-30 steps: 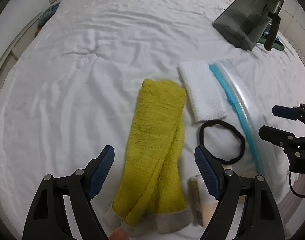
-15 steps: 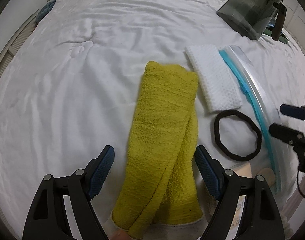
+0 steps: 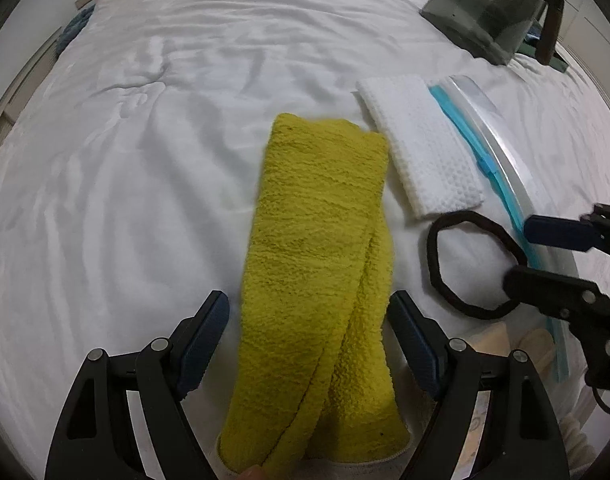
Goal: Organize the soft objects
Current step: 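Move the left tool to the yellow towel and grasp its end, then lift the yellow towel with the left tool and carry it toward the tray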
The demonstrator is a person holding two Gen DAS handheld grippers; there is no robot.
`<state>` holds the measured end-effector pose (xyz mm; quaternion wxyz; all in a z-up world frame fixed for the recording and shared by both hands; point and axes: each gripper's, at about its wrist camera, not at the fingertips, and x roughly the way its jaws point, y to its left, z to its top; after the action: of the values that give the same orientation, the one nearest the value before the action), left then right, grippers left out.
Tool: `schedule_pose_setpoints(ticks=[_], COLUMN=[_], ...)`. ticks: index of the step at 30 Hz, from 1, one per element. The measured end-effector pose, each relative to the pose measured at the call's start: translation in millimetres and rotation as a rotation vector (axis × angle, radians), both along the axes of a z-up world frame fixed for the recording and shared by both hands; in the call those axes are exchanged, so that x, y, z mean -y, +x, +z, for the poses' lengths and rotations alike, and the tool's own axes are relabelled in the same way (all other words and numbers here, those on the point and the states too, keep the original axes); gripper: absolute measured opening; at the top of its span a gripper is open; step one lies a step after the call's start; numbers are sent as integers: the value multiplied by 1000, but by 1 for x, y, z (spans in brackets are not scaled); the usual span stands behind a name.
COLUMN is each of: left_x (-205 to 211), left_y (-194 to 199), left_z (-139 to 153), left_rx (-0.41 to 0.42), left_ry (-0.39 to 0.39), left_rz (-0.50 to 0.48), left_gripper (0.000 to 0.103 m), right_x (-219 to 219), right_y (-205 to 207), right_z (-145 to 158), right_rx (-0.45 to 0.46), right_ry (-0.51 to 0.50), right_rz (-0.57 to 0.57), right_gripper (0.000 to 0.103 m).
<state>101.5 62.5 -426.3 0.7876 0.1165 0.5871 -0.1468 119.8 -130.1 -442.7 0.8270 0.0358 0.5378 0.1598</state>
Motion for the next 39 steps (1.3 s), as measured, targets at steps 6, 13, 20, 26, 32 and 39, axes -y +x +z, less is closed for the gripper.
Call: schedule_pose_setpoints(ticks=[6, 13, 20, 26, 32, 39], left_x=[3, 0, -6, -12, -11, -14], left_y=[6, 10, 15, 18, 16, 15], left_z=[-3, -5, -8, -11, -8, -1], left_rx=[-7, -13, -17, -23, -15, -34], left_ry=[15, 25, 17, 11, 7, -47], left_rz=[-13, -27, -26, -25, -24, 6], left_gripper=[77, 77, 74, 59, 46, 29], right_x=[-5, -22, -39, -42, -30, -18], right_y=[17, 25, 28, 31, 30, 27], right_z=[-12, -21, -37, -39, -34, -24], right_rx=[-31, -38, -43, -31, -19, -5], right_ry=[39, 20, -52, -108, -37, 29], right_rz=[9, 48, 68, 53, 35, 44], right_gripper=[64, 75, 74, 33, 9, 7])
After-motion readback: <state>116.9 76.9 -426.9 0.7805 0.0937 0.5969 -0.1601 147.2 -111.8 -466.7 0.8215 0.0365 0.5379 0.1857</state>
